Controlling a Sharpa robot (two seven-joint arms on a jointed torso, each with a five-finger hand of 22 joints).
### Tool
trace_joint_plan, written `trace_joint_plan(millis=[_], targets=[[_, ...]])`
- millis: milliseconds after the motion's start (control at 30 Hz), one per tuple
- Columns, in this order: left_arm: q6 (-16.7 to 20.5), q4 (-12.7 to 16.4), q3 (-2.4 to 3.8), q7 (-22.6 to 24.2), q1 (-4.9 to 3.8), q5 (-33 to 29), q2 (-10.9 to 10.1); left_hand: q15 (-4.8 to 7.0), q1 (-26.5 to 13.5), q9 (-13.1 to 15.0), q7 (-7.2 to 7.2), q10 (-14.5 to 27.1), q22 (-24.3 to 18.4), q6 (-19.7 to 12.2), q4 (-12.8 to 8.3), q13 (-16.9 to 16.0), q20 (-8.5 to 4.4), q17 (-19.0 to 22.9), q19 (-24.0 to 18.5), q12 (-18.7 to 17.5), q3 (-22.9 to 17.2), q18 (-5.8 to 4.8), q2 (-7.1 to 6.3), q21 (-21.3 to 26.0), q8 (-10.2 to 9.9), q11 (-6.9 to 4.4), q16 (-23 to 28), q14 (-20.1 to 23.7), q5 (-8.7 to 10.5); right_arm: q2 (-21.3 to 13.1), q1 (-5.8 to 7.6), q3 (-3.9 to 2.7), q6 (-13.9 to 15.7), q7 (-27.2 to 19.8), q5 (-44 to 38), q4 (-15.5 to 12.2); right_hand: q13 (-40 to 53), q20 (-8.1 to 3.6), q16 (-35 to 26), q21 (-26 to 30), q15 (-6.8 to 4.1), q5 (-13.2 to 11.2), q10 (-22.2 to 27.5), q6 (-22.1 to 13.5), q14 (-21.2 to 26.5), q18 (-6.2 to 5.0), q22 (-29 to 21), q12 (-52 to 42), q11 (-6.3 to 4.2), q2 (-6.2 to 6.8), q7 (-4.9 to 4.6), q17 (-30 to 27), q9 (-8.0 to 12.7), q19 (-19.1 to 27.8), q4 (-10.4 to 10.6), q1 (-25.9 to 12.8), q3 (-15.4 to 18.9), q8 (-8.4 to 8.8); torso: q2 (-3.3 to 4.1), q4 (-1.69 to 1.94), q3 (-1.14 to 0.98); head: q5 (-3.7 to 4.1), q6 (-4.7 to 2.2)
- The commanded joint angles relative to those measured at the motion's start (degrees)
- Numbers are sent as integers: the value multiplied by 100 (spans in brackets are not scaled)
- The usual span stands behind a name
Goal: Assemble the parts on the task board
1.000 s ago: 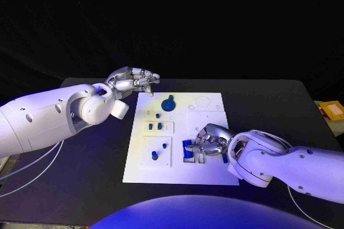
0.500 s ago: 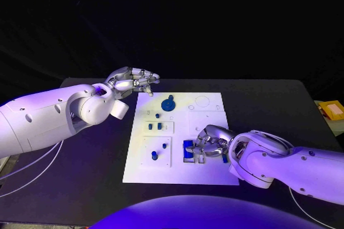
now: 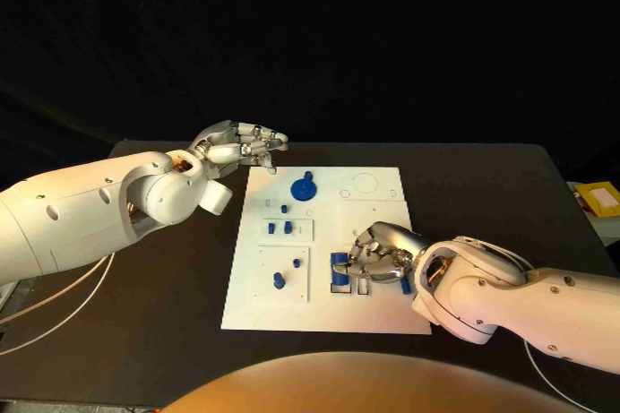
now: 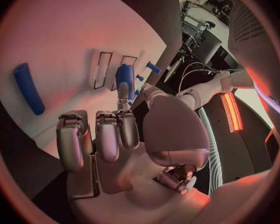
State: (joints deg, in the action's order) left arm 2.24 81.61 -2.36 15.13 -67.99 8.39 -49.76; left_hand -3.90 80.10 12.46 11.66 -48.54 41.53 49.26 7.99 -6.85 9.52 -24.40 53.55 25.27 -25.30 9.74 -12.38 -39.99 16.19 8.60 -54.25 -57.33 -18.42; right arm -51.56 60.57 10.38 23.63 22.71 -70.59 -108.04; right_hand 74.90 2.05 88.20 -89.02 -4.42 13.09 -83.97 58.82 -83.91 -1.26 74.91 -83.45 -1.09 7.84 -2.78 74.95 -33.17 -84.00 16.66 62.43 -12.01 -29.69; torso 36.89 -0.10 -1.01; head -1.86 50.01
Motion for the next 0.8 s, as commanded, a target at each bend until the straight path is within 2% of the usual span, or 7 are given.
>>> trace_joint_plan(millis=[33, 267, 433, 533, 567, 633, 800], targets=[[-96, 9, 4, 25, -4, -14, 7, -31, 15, 7, 7, 45, -4, -50, -3, 6, -4, 7, 28, 24, 25, 69, 18, 32, 26, -13, 35, -2, -26, -34, -7, 1, 302, -372, -145, -14, 933, -37, -17, -13, -38, 20, -203, -4, -509, 107, 1484, 1, -37, -14, 27, 1005, -8, -565, -28, -4, 22, -43, -1, 2, 2, -7, -1], [-92, 7, 4, 27, -4, -14, 0, -31, 15, 7, 7, 45, -4, -50, -3, 6, -4, 7, 28, 24, 25, 69, 18, 32, 26, -13, 35, -2, -26, -225, -5, 2, 434, -950, -468, -23, 879, -39, -36, 113, -28, 47, -151, -169, -499, 80, 1448, 80, -17, 73, -1, 962, -11, -512, -105, 299, -30, -60, -2, 3, 3, -37, -1], [-85, 3, 4, 29, -4, -14, -6, -34, 18, 8, 8, 58, -6, -58, 0, 11, -1, 9, 24, 31, 28, 69, 21, 41, 34, -11, 39, 5, -27, -334, 36, 2, 264, -1819, -760, -8, 712, 49, -89, 533, 95, 229, 48, -622, -471, -8, 1327, 308, 142, 206, -195, 857, 145, -331, -464, 1120, -341, 218, -2, -2, 1, -61, -1], [-84, -2, 4, 32, -4, -14, -6, -34, 18, 8, 8, 58, -6, -58, 0, 11, -1, 9, 24, 31, 28, 69, 21, 41, 34, -11, 39, 5, -27, -342, 71, 2, 88, -2366, -1143, 26, 607, 176, -96, 811, 260, 153, 203, -1012, -464, -59, 1249, 447, 340, 277, -432, 858, 336, -206, -771, 1633, -688, 559, -4, -3, 0, -68, -1], [-85, -4, 4, 33, -4, -14, -5, -34, 18, 8, 8, 59, -6, -58, 0, 11, -1, 10, 24, 31, 28, 69, 20, 41, 34, -11, 40, 6, -27, -334, 78, 2, 33, -2485, -1305, 34, 582, 207, -83, 863, 285, 91, 243, -1170, -469, -70, 1235, 480, 358, 305, -445, 892, 415, -182, -893, 1802, -831, 708, -5, -2, 0, -70, -1], [-89, -8, 4, 36, -3, -14, -3, -34, 19, 8, 8, 59, -6, -59, 0, 11, -1, 10, 24, 32, 28, 69, 20, 41, 35, -11, 40, 6, -27, -301, 92, 2, -98, -2709, -1772, 51, 479, 148, -58, 1026, 137, 4, 387, -1396, -481, -114, 1192, 616, 147, 393, -291, 957, 544, -107, -1163, 2082, -1208, 941, -5, 1, -6, -74, -1], [-96, -16, 3, 39, -3, -14, 0, -34, 19, 8, 8, 59, -6, -59, 0, 11, -1, 10, 24, 32, 28, 69, 20, 41, 35, -11, 40, 6, -27, -183, 134, 2, -395, -2885, -2823, 106, 367, -34, -77, 1177, -54, -144, 513, -1480, -471, -140, 1160, 734, -61, 581, -5, 951, 679, -44, -1544, 2046, -1958, 1205, 1, 3, -2, -77, -1]])
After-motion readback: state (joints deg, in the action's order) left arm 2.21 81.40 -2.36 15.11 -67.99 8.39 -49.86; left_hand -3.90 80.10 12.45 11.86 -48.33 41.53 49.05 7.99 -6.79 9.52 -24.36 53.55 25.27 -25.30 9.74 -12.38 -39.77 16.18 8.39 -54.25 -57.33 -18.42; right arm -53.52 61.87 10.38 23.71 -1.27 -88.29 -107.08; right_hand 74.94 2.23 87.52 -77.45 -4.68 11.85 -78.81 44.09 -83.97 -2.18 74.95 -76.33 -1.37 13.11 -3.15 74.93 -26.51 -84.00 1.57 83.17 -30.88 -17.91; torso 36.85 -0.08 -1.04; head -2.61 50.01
